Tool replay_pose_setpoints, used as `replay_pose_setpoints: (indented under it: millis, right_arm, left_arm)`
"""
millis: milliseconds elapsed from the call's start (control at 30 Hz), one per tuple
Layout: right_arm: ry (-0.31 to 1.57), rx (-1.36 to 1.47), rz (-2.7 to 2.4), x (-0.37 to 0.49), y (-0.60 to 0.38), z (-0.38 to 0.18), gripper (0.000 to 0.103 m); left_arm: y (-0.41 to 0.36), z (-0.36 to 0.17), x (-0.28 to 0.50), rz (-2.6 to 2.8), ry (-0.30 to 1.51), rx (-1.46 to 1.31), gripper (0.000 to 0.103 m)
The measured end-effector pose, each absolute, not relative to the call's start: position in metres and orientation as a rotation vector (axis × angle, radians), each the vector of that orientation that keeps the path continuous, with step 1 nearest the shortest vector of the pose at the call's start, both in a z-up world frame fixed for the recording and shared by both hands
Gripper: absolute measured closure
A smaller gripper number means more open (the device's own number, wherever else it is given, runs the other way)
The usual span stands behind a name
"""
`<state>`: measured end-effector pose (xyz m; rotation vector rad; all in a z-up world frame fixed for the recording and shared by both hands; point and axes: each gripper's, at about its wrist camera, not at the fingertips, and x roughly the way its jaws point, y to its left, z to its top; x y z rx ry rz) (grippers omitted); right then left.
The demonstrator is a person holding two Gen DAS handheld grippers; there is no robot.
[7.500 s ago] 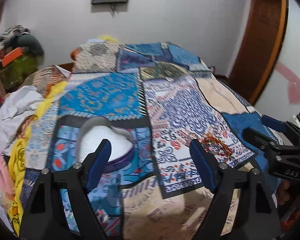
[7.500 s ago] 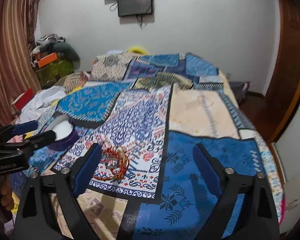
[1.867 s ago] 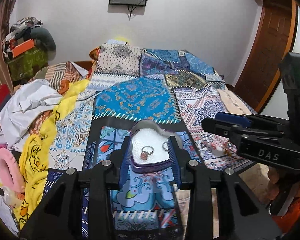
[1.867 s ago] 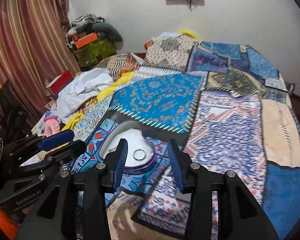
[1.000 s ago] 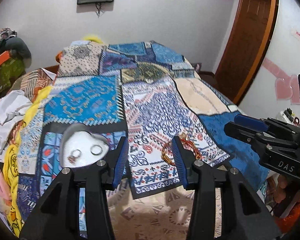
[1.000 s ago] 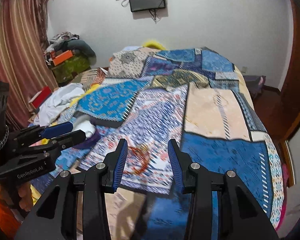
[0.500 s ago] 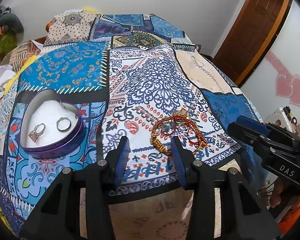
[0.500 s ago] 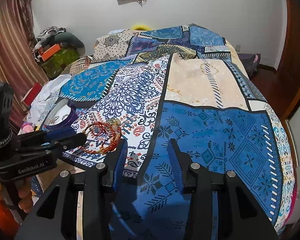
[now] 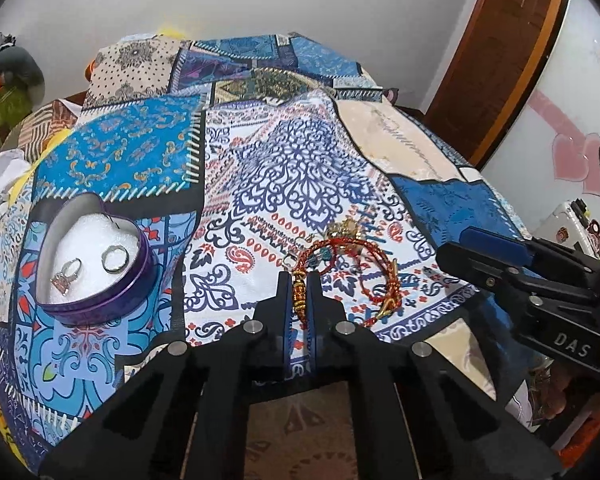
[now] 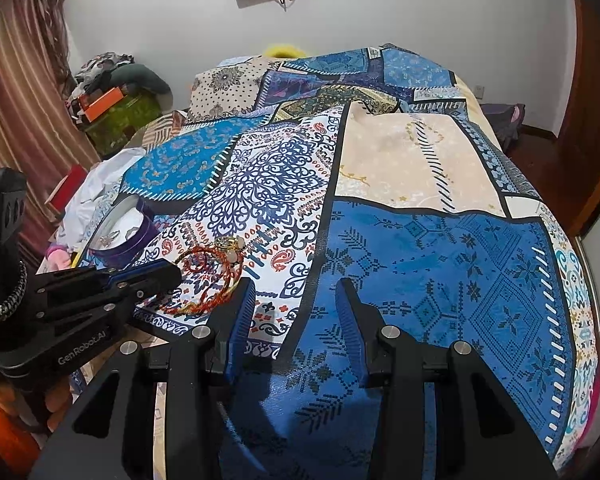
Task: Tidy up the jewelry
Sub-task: 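Grasp the red beaded bracelet with the left tool while the right tool grasps the gold ring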
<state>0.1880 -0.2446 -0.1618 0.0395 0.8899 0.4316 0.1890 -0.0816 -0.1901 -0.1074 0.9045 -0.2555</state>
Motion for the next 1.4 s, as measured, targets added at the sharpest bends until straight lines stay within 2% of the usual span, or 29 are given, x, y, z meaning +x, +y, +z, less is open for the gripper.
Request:
replay_pose_setpoints:
  millis: [467,1067,1200,1400]
  right_arm:
    - [0.884,0.007,0.45,0.189,-0.228,-0.16,0.065]
    - [0.907,-0.141,0.497,0.213,-0.183,-0.17,0.065]
    - [0.919,-0.143,0.519,0.214,-0.178,-0.175,0.073]
    - [0.936,-0.069,0.548,0.221,-0.184,-0.175,0.08]
  left_arm:
    - [-0.05,-0.138,0.172,-0.223,0.736,-0.134,0.098]
    - [-0.014,-0.164,0.178,-0.176,0.767,-0.182,0.098]
    - [-0.012,-0.168,0.18,-0.176,0.774,-0.192,0.098]
    - [-0.011,-0.171,0.179,-0.18,0.781,-0.198,0.098]
